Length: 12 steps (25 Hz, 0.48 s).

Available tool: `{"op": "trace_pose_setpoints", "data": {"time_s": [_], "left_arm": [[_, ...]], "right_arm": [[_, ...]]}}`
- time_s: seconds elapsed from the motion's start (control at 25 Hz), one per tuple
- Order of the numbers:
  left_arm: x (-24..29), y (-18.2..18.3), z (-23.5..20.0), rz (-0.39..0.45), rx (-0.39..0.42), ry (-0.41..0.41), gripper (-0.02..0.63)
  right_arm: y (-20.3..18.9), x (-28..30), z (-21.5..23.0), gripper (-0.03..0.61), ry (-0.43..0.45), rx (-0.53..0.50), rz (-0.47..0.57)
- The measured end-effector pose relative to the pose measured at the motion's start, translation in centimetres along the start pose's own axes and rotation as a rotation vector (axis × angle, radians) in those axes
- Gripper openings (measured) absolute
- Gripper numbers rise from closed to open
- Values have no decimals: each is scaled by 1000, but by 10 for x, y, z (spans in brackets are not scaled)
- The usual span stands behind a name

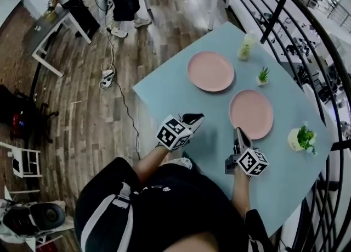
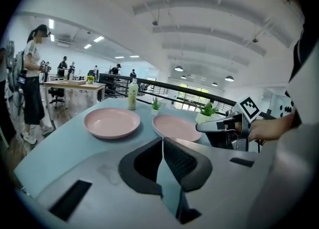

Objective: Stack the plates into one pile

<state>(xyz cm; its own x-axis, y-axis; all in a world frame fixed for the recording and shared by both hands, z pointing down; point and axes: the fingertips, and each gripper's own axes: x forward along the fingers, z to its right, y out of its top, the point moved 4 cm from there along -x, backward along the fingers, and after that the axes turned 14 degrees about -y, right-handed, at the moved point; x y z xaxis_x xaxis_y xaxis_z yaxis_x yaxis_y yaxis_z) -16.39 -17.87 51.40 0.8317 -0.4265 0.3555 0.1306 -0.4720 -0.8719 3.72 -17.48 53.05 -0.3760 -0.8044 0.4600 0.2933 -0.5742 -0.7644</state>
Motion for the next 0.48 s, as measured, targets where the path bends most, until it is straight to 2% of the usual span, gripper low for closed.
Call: {"op": "trace_pose_setpoints", "data": {"time_s": [0.12, 0.32, 0.48], "left_arm": [[-31, -11, 4, 2, -18, 64, 21], [-74, -25, 2, 43, -97, 167, 21], [-94, -40, 2, 51, -116, 214, 21]], "right_arm": [[-12, 5, -27, 0, 79, -30, -32], [-23, 20, -55, 0, 171, -52, -91], [-37, 22, -70, 0, 243, -69, -113]]}}
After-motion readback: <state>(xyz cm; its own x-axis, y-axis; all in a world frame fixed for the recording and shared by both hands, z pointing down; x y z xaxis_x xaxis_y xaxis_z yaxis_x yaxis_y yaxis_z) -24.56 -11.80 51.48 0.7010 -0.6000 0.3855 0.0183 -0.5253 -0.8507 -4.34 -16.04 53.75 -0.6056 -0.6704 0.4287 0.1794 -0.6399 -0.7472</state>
